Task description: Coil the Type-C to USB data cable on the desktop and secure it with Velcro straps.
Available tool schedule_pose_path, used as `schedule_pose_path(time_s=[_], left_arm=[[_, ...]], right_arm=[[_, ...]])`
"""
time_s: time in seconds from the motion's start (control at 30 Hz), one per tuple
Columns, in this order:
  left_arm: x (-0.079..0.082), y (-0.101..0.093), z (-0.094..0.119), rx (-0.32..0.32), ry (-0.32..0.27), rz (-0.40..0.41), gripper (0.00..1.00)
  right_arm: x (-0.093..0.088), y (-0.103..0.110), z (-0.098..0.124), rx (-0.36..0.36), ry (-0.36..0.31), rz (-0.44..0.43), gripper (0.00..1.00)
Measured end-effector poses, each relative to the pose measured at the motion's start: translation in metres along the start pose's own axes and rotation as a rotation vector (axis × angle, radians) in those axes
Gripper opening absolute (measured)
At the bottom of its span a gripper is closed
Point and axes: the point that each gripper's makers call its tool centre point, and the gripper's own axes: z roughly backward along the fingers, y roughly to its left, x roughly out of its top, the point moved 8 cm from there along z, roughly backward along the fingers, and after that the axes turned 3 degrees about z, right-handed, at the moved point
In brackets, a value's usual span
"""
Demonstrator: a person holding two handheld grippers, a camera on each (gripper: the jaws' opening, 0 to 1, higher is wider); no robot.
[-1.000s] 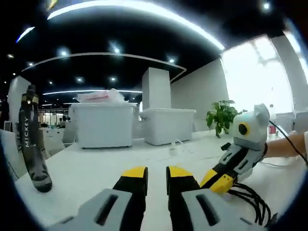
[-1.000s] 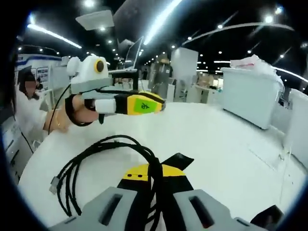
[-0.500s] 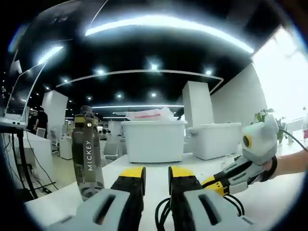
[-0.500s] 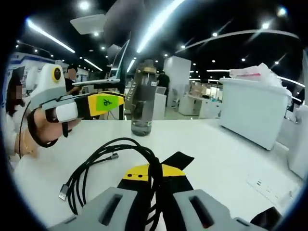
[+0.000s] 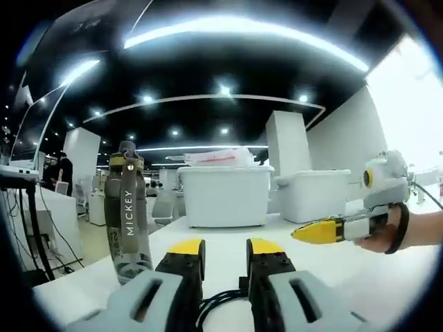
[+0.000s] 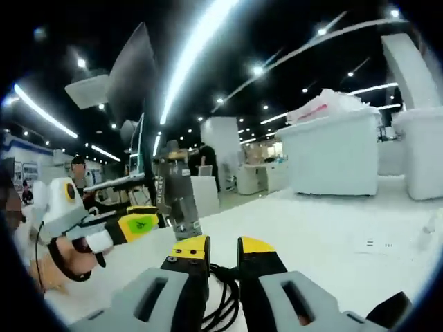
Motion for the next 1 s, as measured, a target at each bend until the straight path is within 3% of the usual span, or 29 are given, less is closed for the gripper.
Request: schedule_pose_path(time_s=[0.03,0.1,0.3,0.5,0.77,1.0], left_arm=[[0.0,-0.001,0.0,-0.005,-0.01,0.018,0.24],[0.002,-0.003,0.001,-0.014,-0.025,0.034,0.24],[0.001,-0.017,0.0,-0.049,-0.017,0.052,0.24],[0.014,-0.053,0.006,-0.123,-0.036,0.026,0.23],[0.02,-0.101,0.019,-0.224,-0.035,0.009,0.23],[-0.002,-0.114,0.029,-0.224,-0.048,-0.025,0.24]], right_arm=[[0.004,-0.006,0.018,-0.02,-0.014,-0.047,0.15],[0.014,-0.013,0.047,-0.073,-0.046,-0.045,0.16],[0.039,-0.021,0.135,-0.241,-0.145,0.038,0.17],[0.04,-0.018,0.2,-0.381,-0.185,0.059,0.18],[0.027,-0.028,0.247,-0.516,-0.193,0.093,0.2],[0.012,-0.032,0.267,-0.613,-0.194,0.149,0.23]])
